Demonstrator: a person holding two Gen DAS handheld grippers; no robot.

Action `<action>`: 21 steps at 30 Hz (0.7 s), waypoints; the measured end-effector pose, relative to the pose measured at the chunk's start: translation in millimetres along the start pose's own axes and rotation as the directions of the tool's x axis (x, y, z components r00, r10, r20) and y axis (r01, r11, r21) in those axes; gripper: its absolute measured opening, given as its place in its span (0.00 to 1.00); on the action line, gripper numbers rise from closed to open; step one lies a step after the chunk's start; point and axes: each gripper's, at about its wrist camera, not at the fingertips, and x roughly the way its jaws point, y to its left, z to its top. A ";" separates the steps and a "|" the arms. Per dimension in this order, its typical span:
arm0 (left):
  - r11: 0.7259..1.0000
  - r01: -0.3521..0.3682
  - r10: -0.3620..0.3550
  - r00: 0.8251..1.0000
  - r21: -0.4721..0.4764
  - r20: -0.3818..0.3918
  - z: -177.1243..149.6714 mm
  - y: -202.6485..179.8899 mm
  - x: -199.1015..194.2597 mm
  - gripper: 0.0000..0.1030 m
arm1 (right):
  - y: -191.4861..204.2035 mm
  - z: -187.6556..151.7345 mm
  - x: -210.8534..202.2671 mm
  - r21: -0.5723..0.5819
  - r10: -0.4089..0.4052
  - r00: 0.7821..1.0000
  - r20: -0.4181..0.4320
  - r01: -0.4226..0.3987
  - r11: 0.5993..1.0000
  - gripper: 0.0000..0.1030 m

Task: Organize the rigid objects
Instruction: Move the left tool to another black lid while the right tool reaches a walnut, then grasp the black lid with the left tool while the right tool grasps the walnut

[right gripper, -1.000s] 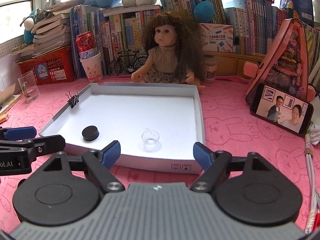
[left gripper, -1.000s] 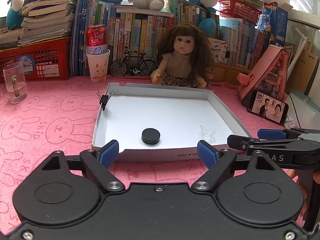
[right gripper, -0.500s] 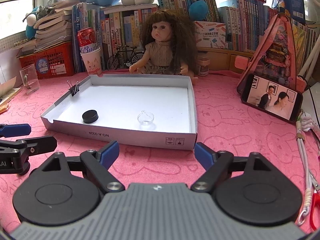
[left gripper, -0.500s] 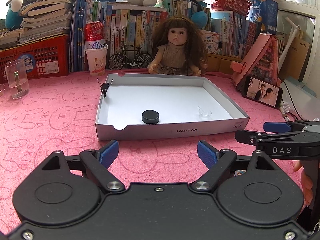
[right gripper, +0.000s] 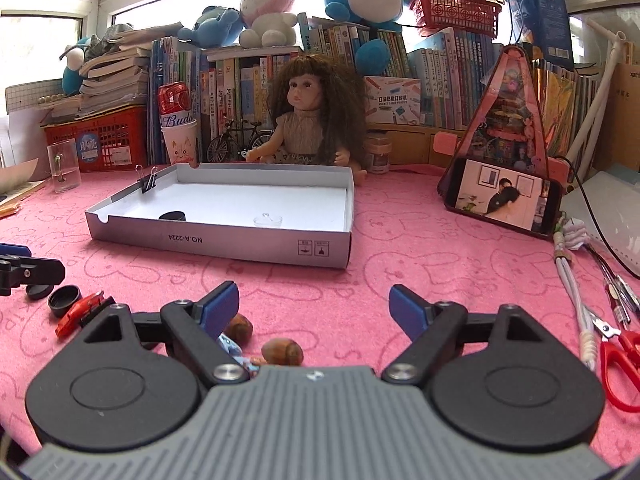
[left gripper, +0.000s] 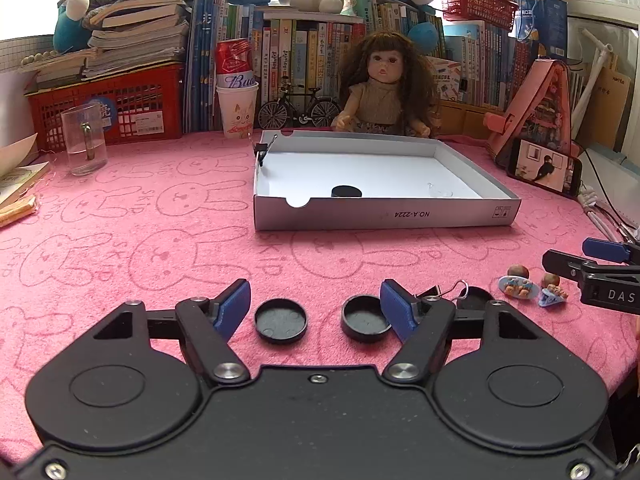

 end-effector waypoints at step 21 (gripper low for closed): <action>0.998 -0.061 0.060 0.998 -0.023 -0.008 -19.4 6.7 6.7 0.41 | 7.8 -15.2 -7.3 -0.038 0.040 0.999 -0.024 -0.041 0.998 0.47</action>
